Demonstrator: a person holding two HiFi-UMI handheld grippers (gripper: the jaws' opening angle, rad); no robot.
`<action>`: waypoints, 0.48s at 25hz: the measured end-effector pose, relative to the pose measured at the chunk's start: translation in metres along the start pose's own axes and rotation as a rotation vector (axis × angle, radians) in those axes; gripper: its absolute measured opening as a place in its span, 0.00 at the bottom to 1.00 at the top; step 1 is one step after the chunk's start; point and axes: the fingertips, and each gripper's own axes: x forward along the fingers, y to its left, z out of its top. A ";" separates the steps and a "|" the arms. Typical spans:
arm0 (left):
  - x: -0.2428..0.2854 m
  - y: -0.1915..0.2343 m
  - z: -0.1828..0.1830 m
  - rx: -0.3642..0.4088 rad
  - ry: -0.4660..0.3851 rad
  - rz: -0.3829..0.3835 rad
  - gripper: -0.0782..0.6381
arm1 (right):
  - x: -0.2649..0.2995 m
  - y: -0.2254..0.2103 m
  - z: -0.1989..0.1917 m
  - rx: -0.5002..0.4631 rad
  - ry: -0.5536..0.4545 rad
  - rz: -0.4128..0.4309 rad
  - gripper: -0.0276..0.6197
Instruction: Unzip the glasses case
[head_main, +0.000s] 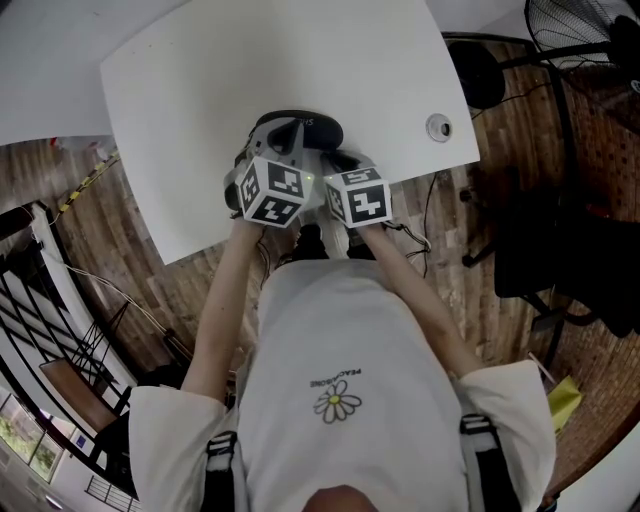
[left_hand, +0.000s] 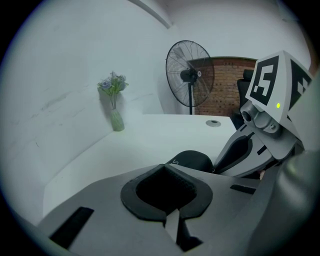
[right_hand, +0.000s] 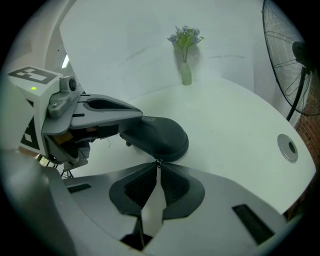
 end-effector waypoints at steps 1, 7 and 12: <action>0.000 0.000 0.000 0.000 -0.001 0.002 0.13 | 0.000 0.001 0.000 0.000 0.009 0.014 0.08; 0.001 0.001 0.001 -0.003 -0.007 0.015 0.13 | -0.005 0.003 -0.002 -0.002 0.009 0.014 0.08; 0.003 0.002 0.001 0.003 -0.014 0.023 0.13 | -0.012 0.000 -0.003 -0.134 -0.011 -0.048 0.07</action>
